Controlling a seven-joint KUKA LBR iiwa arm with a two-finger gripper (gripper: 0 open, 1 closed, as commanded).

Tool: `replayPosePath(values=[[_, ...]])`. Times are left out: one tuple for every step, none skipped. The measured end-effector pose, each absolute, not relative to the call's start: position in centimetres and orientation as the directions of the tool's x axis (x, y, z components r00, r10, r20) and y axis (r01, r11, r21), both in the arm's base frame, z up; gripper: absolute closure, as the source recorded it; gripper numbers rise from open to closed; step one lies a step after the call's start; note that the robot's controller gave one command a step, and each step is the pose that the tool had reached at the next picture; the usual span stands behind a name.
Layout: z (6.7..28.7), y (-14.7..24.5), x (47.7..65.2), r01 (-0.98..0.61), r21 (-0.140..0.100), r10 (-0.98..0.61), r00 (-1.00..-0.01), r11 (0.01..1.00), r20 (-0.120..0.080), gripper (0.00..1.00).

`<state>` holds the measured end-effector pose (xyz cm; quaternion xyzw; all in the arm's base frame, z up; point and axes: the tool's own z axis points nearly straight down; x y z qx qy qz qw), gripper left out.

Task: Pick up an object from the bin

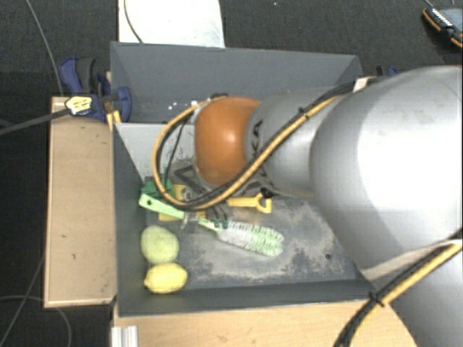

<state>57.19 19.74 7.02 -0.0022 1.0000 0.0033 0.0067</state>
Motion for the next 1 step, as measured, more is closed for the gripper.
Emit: replayPosePath(values=[[20.23, 19.6, 56.16, -0.005, 0.008, -0.004, -1.0, 1.0, -0.016, 1.0]])
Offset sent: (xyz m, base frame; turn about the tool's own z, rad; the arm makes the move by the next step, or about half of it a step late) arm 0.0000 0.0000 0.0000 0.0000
